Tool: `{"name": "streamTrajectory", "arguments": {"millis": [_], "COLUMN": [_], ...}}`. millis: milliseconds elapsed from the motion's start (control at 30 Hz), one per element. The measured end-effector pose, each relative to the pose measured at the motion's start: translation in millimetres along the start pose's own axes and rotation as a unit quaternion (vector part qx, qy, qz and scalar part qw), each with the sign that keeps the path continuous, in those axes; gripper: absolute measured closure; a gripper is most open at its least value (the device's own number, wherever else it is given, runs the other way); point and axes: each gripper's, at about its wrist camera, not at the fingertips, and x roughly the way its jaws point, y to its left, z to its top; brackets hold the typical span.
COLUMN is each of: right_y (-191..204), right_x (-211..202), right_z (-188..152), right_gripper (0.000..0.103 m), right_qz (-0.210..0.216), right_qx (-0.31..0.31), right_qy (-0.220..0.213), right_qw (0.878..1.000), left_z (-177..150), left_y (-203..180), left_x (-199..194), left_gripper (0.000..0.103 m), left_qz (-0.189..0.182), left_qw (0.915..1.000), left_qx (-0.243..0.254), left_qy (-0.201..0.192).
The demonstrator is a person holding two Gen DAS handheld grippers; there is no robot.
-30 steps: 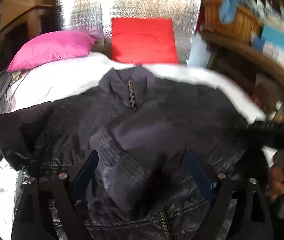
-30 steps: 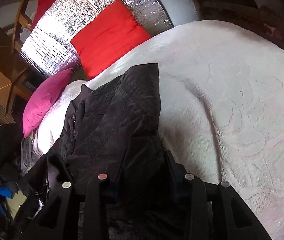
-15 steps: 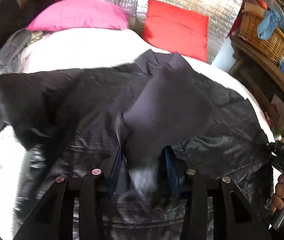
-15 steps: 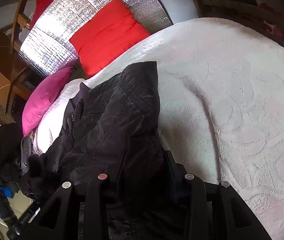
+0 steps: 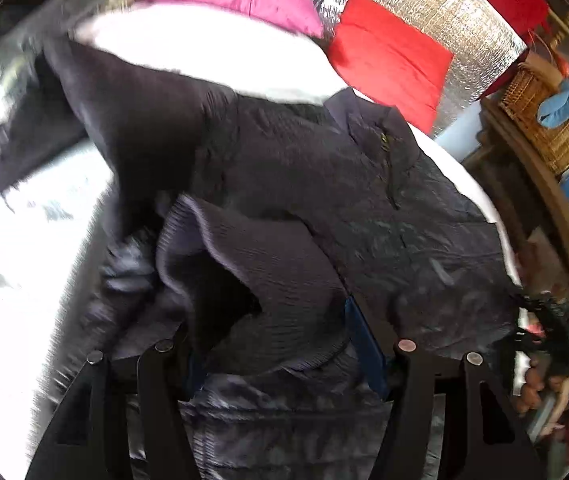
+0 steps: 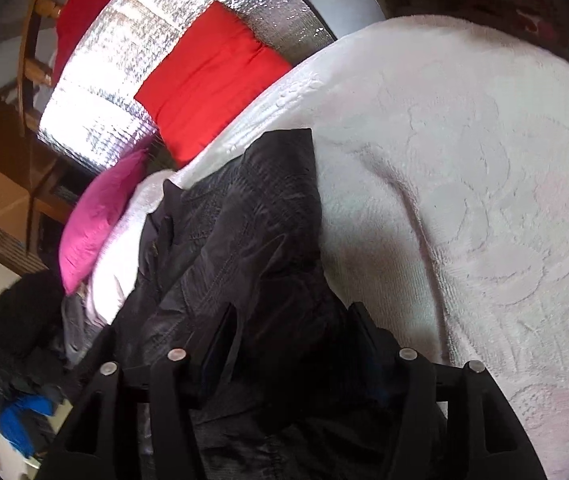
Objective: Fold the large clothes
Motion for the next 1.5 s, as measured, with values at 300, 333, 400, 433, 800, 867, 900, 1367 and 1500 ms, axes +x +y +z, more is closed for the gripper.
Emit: {"name": "streamTrajectory", "arguments": {"millis": [300, 333, 400, 433, 800, 867, 900, 1367, 1500], "right_y": [11, 14, 17, 18, 4, -4, -8, 13, 36], "right_x": [11, 10, 6, 2, 13, 9, 5, -9, -20], "right_z": [-4, -5, -5, -5, -2, 6, 9, 5, -5], "right_gripper": [0.051, 0.054, 0.061, 0.062, 0.044, 0.043, 0.042, 0.066, 0.066], "right_qz": [-0.041, -0.047, -0.050, -0.050, -0.060, -0.032, -0.020, -0.061, -0.079], "right_qx": [-0.042, -0.052, -0.063, -0.064, -0.040, -0.009, 0.005, -0.050, -0.108], "right_qy": [0.002, -0.001, -0.013, -0.024, 0.005, 0.018, 0.020, -0.053, -0.079], "right_qw": [0.998, 0.998, 0.997, 0.996, 0.997, 0.999, 1.000, 0.995, 0.988], "left_z": [-12, -12, -7, -5, 32, 34, 35, 25, 27], "left_y": [-15, -18, -35, -39, -30, -23, -21, -34, -32], "left_x": [3, -1, -5, -9, 27, 16, 9, -29, 6], "left_gripper": [0.073, 0.081, 0.086, 0.087, 0.060, 0.055, 0.055, 0.051, 0.050], "left_qz": [0.001, 0.013, 0.038, 0.043, 0.187, 0.183, 0.178, 0.154, 0.159], "left_qw": [0.9999, 0.9992, 0.9945, 0.9917, 0.9737, 0.9756, 0.9771, 0.9699, 0.9760], "left_qx": [0.014, 0.030, 0.081, 0.099, 0.124, 0.111, 0.104, 0.137, 0.132], "left_qy": [-0.009, -0.021, -0.055, -0.068, -0.040, -0.049, -0.053, -0.129, -0.070]}}
